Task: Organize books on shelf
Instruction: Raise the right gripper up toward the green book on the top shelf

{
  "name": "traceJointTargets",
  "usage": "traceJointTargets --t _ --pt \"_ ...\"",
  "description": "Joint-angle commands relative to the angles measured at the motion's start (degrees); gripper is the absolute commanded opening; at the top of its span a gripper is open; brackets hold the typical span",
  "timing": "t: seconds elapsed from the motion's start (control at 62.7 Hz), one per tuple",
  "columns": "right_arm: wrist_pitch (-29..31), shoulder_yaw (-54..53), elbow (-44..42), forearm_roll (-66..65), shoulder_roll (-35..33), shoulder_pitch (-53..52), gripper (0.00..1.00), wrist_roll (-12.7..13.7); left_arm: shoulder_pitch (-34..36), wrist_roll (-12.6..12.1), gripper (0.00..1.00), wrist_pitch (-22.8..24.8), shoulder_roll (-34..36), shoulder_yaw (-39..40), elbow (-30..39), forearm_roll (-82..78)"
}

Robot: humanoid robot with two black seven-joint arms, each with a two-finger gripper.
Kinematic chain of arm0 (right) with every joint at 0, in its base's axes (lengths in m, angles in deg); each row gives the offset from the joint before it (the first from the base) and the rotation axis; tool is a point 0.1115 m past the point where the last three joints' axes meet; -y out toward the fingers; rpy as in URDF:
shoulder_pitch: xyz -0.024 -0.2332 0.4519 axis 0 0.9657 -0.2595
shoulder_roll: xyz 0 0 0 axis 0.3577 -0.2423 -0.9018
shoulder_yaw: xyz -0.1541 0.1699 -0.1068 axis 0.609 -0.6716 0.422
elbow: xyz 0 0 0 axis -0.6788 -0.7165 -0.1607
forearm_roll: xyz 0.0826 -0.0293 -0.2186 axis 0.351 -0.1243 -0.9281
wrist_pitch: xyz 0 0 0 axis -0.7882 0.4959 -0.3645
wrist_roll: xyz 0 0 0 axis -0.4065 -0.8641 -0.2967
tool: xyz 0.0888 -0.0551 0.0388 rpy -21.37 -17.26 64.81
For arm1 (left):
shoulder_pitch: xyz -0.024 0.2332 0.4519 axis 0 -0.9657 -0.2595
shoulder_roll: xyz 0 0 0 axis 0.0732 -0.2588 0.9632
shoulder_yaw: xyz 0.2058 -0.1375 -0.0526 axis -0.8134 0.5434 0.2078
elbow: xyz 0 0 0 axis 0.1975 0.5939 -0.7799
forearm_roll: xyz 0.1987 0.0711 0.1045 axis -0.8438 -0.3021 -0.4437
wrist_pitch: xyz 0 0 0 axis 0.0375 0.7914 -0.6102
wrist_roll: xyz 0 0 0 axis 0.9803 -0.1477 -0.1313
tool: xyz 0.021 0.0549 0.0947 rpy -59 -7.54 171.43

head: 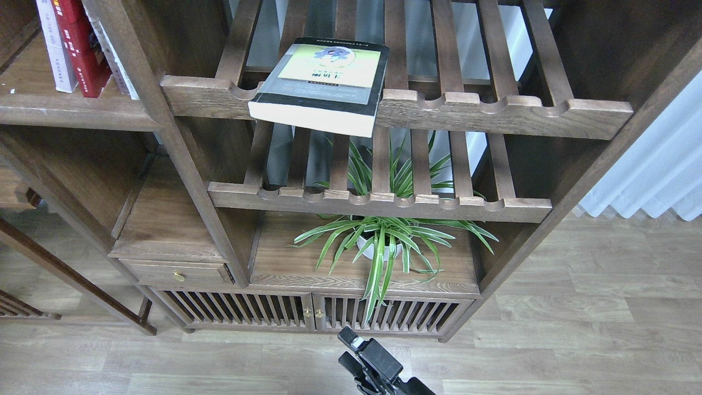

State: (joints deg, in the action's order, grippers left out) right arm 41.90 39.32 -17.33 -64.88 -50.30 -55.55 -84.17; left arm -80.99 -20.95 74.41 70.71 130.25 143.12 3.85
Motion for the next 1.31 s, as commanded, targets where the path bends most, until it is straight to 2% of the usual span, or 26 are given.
traceJointTargets --t 0.0,0.399,0.494,0.51,0.797,1.02,1.228,1.291 --pt "0.0 -0.9 0.4 0.1 0.7 -1.4 0.99 -0.5 -3.7 -0.3 0.99 0.0 -2.4 0.0 0.0 0.0" --pt "0.0 -3.5 5.1 -0.1 1.0 -10.5 0.99 -1.6 -10.7 -0.3 0.99 0.0 -8.4 -0.2 -0.8 0.0" --pt "0.0 -4.6 8.0 -0.4 1.0 -13.3 0.98 -1.6 -12.2 -0.3 0.99 0.0 -8.8 -0.2 -0.9 0.0" --pt "0.0 -4.6 10.5 -0.9 1.0 -14.7 0.98 -1.6 -13.0 -0.3 0.99 0.0 -8.8 0.0 -1.0 0.0" --pt "0.0 -4.1 17.4 -6.6 1.0 -18.1 0.98 -1.5 -13.5 -0.1 0.99 0.0 -8.8 0.3 -1.7 0.1" --pt "0.0 -4.7 18.2 -9.1 1.0 -21.6 0.97 -1.6 -13.5 -0.1 0.99 0.0 -8.8 0.4 -1.7 0.1" --pt "0.0 -4.7 18.1 -9.1 1.0 -25.0 0.98 -2.7 -13.5 -0.1 0.99 0.0 -8.8 1.1 -1.7 0.1" --pt "-2.7 -4.7 18.0 -9.1 1.0 -25.8 0.98 -3.6 -13.5 -0.1 0.99 0.0 -8.8 1.1 -1.7 0.1"
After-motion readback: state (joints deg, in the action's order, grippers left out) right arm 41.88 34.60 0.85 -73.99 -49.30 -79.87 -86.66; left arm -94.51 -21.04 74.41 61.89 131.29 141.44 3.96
